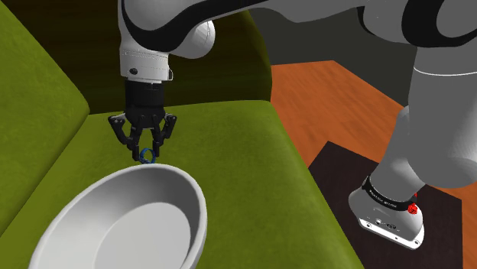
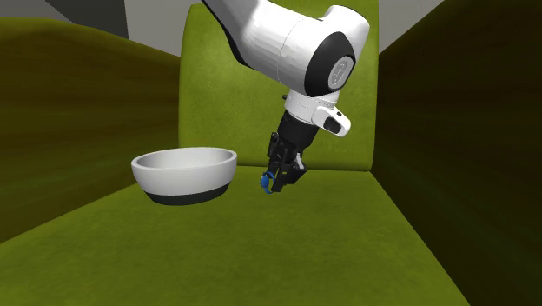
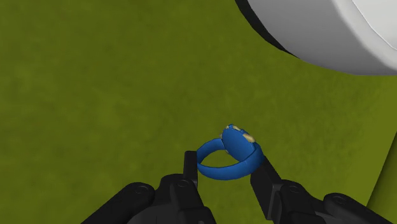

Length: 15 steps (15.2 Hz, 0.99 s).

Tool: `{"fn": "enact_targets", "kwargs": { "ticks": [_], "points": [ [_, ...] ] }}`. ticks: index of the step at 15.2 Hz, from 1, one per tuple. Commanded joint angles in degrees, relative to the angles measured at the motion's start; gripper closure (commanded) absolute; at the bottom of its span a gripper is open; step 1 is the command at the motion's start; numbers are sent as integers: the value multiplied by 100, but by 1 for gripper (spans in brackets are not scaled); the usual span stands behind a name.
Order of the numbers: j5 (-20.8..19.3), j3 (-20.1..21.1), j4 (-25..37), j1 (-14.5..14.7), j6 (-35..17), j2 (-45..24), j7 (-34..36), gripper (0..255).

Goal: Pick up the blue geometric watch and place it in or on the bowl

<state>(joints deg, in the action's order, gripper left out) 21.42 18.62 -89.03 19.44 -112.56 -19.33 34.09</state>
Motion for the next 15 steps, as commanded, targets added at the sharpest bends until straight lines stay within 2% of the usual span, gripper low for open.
{"fn": "enact_targets", "kwargs": {
  "ticks": [1, 15],
  "points": [
    [0, 0, 0, 0, 0, 0, 0, 255],
    [-106, 1, 937, 12, 890, 23, 373, 255]
  ]
}}
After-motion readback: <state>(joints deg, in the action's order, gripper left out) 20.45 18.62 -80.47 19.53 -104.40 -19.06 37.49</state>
